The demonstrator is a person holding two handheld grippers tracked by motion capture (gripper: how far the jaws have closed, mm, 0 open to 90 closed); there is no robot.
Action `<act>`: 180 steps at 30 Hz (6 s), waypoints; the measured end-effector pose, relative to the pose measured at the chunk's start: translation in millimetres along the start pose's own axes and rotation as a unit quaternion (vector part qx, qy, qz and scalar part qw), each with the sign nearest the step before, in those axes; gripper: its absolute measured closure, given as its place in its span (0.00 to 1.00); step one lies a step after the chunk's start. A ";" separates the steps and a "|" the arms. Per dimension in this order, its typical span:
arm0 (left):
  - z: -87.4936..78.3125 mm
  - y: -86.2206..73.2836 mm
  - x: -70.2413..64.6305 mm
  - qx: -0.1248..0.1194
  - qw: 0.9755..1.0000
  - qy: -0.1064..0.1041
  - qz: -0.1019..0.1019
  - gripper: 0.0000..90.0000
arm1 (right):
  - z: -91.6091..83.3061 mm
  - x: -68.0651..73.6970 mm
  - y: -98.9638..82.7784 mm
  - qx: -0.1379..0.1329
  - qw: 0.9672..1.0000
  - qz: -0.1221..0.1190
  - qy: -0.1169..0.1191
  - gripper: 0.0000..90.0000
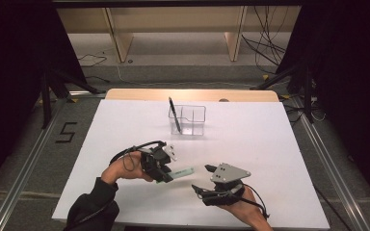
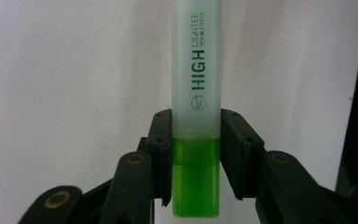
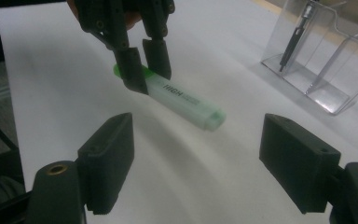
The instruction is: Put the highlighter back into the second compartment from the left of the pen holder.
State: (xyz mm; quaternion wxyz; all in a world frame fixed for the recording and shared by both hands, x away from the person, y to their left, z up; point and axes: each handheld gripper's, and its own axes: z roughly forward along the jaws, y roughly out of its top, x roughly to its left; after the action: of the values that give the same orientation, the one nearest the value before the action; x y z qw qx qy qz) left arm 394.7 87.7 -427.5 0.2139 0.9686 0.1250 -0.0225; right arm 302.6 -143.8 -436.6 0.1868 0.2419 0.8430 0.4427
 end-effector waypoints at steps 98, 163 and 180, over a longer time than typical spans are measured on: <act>-15.0 7.0 -18.0 0.007 0.997 -0.031 -0.064 0.25 | 38.3 76.1 -35.2 0.093 0.829 -0.492 -0.248 0.86; -4.8 -103.4 -41.9 -0.348 0.911 0.100 -0.197 0.19 | 32.2 -70.9 40.9 -0.110 0.979 0.173 -0.014 0.86; -3.8 -106.8 -40.0 -0.356 0.905 0.120 -0.199 0.18 | 70.0 -98.8 86.2 -0.101 0.980 0.169 -0.040 0.85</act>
State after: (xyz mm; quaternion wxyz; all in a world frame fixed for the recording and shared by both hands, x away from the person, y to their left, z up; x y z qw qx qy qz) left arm 329.1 173.7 -463.9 0.5194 0.7779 0.3400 0.0977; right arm 440.9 -112.2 -392.2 0.1664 0.3783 0.7324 0.5411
